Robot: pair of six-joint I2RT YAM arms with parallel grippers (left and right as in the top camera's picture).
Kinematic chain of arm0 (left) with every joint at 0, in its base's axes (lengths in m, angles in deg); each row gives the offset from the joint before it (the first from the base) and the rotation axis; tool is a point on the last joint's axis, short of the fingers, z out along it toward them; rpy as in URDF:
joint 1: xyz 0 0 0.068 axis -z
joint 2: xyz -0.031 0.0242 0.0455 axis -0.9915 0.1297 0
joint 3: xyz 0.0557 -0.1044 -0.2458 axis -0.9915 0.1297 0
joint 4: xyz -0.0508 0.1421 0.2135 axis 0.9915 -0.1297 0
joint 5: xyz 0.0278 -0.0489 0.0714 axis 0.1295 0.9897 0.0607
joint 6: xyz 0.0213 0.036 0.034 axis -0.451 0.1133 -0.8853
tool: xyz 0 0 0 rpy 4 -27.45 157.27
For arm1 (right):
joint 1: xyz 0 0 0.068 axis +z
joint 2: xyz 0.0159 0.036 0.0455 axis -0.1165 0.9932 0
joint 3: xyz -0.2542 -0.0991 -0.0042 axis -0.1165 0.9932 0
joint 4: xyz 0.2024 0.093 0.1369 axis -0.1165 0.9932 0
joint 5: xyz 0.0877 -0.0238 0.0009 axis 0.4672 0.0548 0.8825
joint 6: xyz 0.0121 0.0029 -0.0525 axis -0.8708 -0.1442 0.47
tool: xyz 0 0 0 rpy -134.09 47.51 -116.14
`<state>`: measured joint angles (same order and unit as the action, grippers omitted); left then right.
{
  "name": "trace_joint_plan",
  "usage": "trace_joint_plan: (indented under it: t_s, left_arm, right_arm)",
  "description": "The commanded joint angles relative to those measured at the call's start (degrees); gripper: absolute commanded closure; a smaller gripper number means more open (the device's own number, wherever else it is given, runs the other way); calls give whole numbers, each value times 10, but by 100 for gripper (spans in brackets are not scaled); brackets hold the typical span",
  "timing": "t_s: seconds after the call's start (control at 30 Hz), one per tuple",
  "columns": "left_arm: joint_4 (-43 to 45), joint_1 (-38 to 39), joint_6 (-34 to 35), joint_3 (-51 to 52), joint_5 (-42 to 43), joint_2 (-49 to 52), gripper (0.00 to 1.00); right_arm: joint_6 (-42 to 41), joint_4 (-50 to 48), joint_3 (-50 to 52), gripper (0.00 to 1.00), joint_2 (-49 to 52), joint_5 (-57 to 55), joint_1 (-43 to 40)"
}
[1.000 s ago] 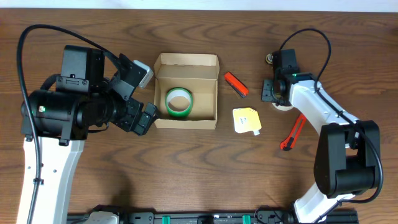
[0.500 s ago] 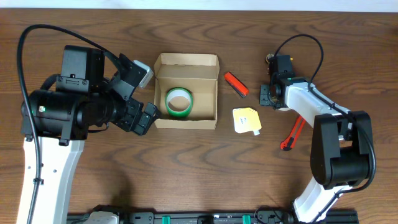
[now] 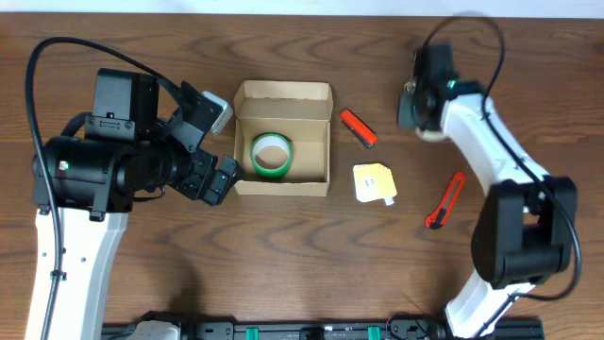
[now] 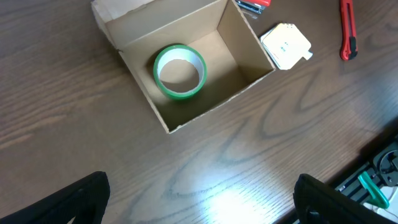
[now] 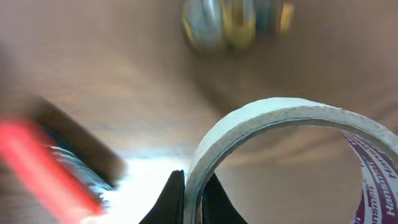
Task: Pack container
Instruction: 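Lower the white tape into the box onto the green tape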
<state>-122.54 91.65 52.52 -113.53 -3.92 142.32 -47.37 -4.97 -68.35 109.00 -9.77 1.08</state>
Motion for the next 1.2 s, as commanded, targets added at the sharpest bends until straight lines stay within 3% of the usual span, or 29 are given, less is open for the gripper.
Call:
trace_joint_plan:
  t_s: [0.0, 0.23, 0.6, 1.17]
  left_arm:
    - [-2, -1, -4, -8, -2, -1, 5]
    - [-2, -1, -4, -8, -2, -1, 5]
    - [-2, -1, -4, -8, -2, -1, 5]
    - [-2, -1, -4, -8, -2, -1, 5]
  right_arm:
    - [2, 12, -78, 99, -43, 58, 38]
    - [2, 9, -105, 99, -37, 181, 134]
    - [2, 37, -104, 99, 27, 179, 287]
    - [17, 26, -104, 99, 102, 179, 359]
